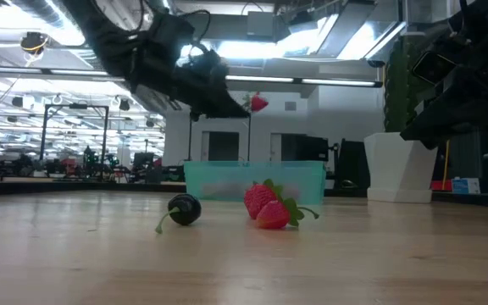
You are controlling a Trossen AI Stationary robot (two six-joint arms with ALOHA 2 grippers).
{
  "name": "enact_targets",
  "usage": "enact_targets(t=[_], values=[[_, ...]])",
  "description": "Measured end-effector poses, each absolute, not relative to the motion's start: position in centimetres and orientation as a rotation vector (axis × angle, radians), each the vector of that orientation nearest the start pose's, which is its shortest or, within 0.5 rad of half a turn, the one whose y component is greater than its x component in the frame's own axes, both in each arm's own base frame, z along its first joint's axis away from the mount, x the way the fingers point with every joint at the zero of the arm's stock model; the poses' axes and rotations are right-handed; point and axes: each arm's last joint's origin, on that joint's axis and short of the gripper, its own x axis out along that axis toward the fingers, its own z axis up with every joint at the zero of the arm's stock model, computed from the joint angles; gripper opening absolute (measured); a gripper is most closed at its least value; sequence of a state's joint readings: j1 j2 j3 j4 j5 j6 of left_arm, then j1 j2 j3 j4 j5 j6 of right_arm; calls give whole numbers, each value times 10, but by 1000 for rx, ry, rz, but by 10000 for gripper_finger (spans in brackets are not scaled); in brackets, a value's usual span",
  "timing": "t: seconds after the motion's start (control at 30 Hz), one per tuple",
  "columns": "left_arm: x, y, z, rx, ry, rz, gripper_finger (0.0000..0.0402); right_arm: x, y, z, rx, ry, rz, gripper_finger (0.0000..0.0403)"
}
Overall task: Pick and placing Produce into tupperware
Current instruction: Put the red strawberry into the light blue bin
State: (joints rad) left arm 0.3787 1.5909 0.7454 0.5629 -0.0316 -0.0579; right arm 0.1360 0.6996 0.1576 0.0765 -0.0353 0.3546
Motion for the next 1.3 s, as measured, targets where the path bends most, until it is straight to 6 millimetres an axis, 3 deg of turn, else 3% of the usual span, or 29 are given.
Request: enact_targets(t=[0.17, 0.6, 1.03, 1.3], values=[[303, 131, 199, -83, 452, 557, 0, 144, 21, 155, 323, 491, 84, 154], [309, 146, 226, -94, 702, 541, 0, 144, 21, 155, 325, 490, 83, 154], [324, 168, 185, -164, 875, 511, 0, 144, 21, 155, 330, 491, 82, 154], [325, 177, 183, -172, 874, 529, 0, 144, 21, 155, 327, 490, 83, 154]])
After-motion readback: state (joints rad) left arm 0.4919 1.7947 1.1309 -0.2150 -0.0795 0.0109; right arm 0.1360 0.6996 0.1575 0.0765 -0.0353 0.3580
